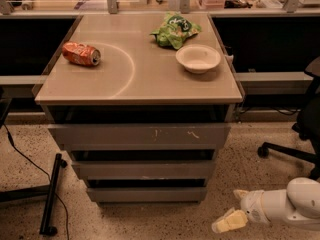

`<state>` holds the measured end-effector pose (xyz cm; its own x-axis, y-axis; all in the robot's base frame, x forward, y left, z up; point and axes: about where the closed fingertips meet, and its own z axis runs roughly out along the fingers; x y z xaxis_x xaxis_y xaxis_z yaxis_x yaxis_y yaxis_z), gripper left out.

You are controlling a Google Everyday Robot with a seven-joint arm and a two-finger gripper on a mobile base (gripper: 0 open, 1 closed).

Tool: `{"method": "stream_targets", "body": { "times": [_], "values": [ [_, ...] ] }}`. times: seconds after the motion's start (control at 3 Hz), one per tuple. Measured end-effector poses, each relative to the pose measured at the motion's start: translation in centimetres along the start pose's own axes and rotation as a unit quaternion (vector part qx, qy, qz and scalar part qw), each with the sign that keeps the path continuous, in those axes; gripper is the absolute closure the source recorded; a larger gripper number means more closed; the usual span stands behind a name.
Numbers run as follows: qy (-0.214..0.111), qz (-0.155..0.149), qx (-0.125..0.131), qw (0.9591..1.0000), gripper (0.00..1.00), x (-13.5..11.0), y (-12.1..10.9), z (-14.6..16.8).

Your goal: Open bottom drawer

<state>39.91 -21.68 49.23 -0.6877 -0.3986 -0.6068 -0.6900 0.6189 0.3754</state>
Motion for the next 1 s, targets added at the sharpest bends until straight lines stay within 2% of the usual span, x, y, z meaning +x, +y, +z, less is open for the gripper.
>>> {"method": "stream_targets", "body": {
  "times": [0.33, 0.67, 1.0],
  "values": [
    [0.013, 0.018, -0.023, 0.9995, 0.0, 1.3, -1.8, 3.7],
    [0.014, 0.02, -0.028, 0.9993, 0.0, 1.4, -1.8, 4.3],
    [0.011, 0.019, -0.031, 0.9993, 0.0, 3.0, -1.6, 5.0]
  ]
}}
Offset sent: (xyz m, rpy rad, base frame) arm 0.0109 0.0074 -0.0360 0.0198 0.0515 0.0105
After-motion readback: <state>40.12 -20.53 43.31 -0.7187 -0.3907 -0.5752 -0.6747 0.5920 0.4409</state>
